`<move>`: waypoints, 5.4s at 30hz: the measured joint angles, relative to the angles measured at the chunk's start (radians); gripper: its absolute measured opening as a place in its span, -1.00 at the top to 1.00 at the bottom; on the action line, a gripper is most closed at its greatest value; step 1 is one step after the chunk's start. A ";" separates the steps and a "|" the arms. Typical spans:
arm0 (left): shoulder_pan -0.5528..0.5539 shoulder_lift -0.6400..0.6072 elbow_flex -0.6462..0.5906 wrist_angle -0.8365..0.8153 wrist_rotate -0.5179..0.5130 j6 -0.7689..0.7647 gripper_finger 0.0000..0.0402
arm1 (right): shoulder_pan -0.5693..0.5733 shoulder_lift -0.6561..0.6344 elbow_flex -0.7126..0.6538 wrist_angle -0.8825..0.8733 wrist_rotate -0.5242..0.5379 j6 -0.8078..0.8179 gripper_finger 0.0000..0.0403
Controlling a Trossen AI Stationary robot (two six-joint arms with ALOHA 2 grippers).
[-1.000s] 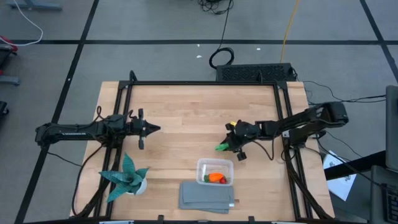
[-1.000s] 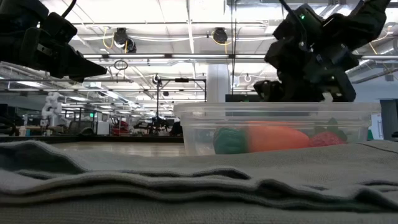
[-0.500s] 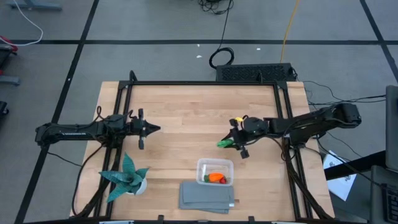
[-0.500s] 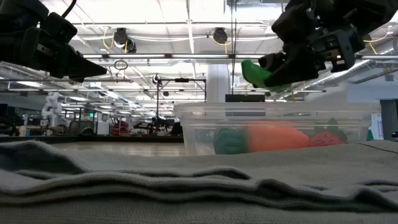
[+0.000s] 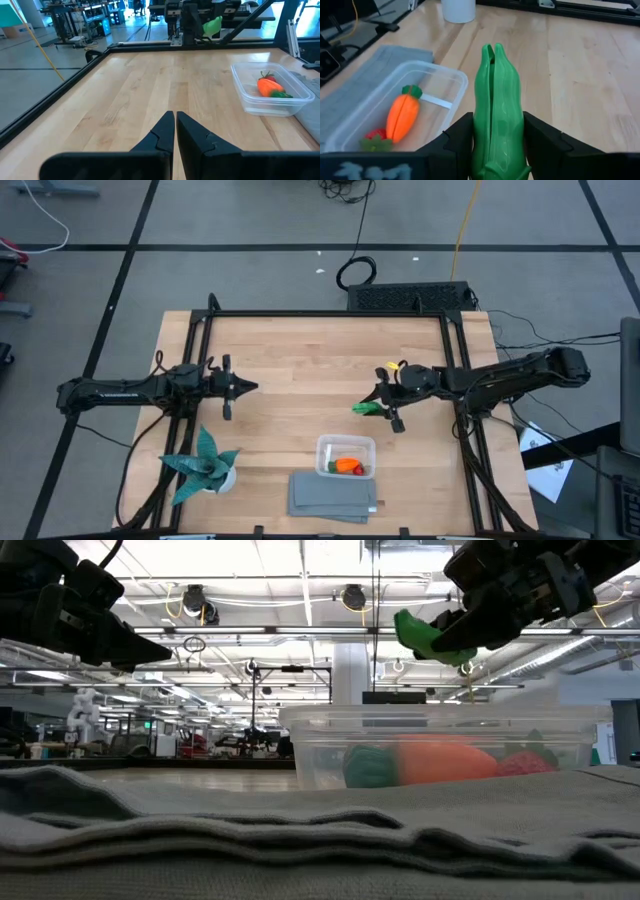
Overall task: Pick and placing Produce into tupperware
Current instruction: Put the green pea into the transparent bin
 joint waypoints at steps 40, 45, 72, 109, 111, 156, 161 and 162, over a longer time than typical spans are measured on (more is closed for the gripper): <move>0.000 0.000 0.000 0.004 -0.001 -0.006 0.88 | 0.007 -0.104 0.000 0.036 -0.054 0.194 0.31; 0.000 0.000 0.000 0.004 0.000 -0.006 0.88 | 0.046 -0.087 0.000 0.081 -0.054 0.194 0.31; 0.000 0.000 0.000 0.012 0.000 -0.043 0.88 | 0.190 0.257 0.089 0.396 -0.051 0.291 0.31; 0.000 0.000 0.000 0.010 0.000 -0.044 0.88 | 0.223 0.618 0.348 -0.025 -0.051 0.296 0.31; 0.000 0.000 0.000 0.011 0.000 -0.045 0.88 | 0.223 0.624 0.348 -0.003 -0.050 0.311 0.31; 0.000 0.000 0.000 0.006 0.000 -0.039 0.88 | 0.278 0.624 0.346 -0.092 0.161 -0.054 0.31; 0.000 0.000 0.000 0.002 0.000 -0.039 0.88 | 0.270 0.624 0.346 -0.092 0.158 -0.027 0.26; 0.000 0.000 0.000 0.001 0.000 -0.039 0.88 | 0.270 0.624 0.346 -0.091 0.158 -0.027 0.25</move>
